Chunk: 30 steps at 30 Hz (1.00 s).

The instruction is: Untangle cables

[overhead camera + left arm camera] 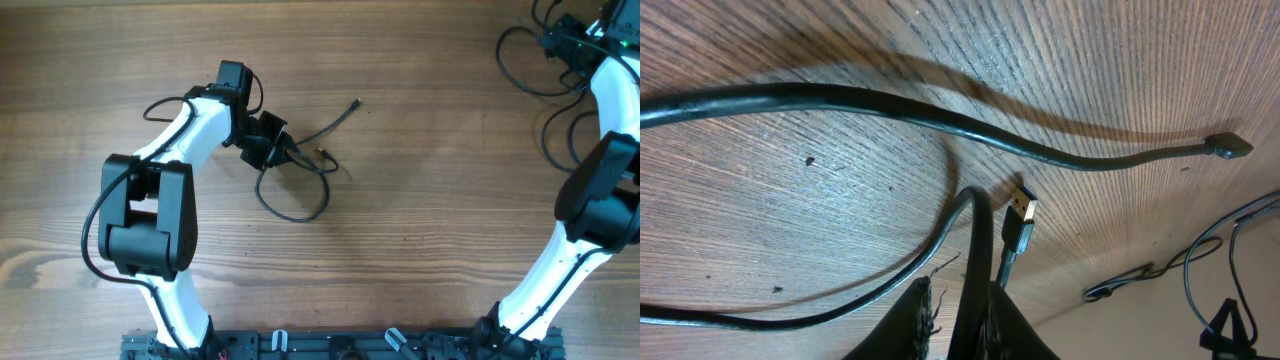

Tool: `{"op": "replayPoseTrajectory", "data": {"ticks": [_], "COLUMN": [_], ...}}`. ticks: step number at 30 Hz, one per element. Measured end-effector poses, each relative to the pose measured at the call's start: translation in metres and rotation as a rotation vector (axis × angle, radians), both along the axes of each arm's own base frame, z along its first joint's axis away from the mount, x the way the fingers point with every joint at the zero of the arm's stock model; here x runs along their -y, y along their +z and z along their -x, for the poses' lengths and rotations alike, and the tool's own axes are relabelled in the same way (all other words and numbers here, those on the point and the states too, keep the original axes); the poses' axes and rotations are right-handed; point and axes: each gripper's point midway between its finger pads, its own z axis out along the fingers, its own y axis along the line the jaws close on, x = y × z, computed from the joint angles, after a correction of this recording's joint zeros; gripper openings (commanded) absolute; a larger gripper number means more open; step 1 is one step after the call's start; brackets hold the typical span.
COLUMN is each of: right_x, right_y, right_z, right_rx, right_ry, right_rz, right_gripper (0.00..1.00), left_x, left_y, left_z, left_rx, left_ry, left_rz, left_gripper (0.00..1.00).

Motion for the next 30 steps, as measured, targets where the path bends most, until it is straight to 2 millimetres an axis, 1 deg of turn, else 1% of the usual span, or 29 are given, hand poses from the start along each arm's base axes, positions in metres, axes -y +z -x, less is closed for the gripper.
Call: {"op": "replayPoseTrajectory", "data": {"ticks": [2, 4, 6, 9, 11, 12, 15, 17, 18, 20, 22, 23, 25, 26, 28, 30], "right_x": [-0.015, -0.031, -0.049, -0.058, -0.054, -0.049, -0.028, -0.011, -0.005, 0.009, 0.016, 0.018, 0.016, 0.012, 0.000, -0.019], "right_y": [0.007, 0.023, 0.051, 0.089, 0.099, 0.098, 0.083, 0.071, 0.069, 0.066, 0.066, 0.066, 0.066, 0.066, 0.065, 0.065], "right_z": [-0.002, -0.003, -0.004, 0.000, 0.008, 0.016, 0.038, 0.054, 0.060, 0.071, 0.077, 0.077, 0.076, 0.074, 0.068, 0.060], "right_rx": [0.015, 0.053, 0.115, 0.186, 0.179, 0.153, 0.057, -0.009, -0.027, -0.060, -0.074, -0.075, -0.077, -0.079, -0.078, -0.069], "right_ry": [0.089, 0.183, 0.270, 0.281, 0.206, 0.137, -0.065, -0.185, -0.223, -0.305, -0.341, -0.347, -0.325, -0.287, -0.191, -0.063], "right_rz": [-0.031, -0.063, -0.093, -0.116, -0.143, -0.157, -0.170, -0.135, -0.114, -0.062, -0.032, -0.023, -0.020, -0.027, -0.054, -0.095], "right_gripper": [1.00, 0.99, 1.00, 1.00, 1.00, 1.00, 1.00, 1.00, 1.00, 1.00, 1.00, 1.00, 1.00, 1.00, 1.00, 1.00], "left_x": [0.000, 0.000, 0.000, 0.000, 0.000, 0.000, 0.000, -0.001, -0.001, -0.001, -0.001, 0.000, 0.001, 0.002, 0.005, 0.011], "left_y": [0.000, 0.000, 0.000, 0.000, 0.000, 0.000, 0.000, 0.000, 0.000, 0.000, 0.000, 0.000, 0.000, 0.000, 0.003, 0.008], "left_z": [0.000, 0.000, 0.000, 0.000, 0.000, 0.000, 0.002, 0.003, 0.003, 0.003, 0.003, 0.004, 0.004, 0.002, -0.004, -0.011], "left_rx": [0.001, 0.002, 0.002, 0.001, 0.004, 0.006, 0.001, -0.005, -0.004, 0.001, 0.006, 0.009, 0.021, 0.040, 0.096, 0.161], "left_ry": [-0.001, -0.002, -0.002, -0.002, -0.006, -0.009, -0.014, -0.014, -0.016, -0.023, -0.031, -0.036, -0.054, -0.069, -0.102, -0.146], "left_rz": [0.000, 0.000, 0.000, 0.000, 0.000, 0.000, -0.002, -0.003, -0.003, -0.003, -0.003, -0.003, -0.002, 0.002, 0.023, 0.061], "left_gripper": [0.21, 0.21, 0.22, 0.24, 0.25, 0.25, 0.26, 0.27, 0.28, 0.34, 0.42, 0.45, 0.46, 0.46, 0.49, 0.55]}}
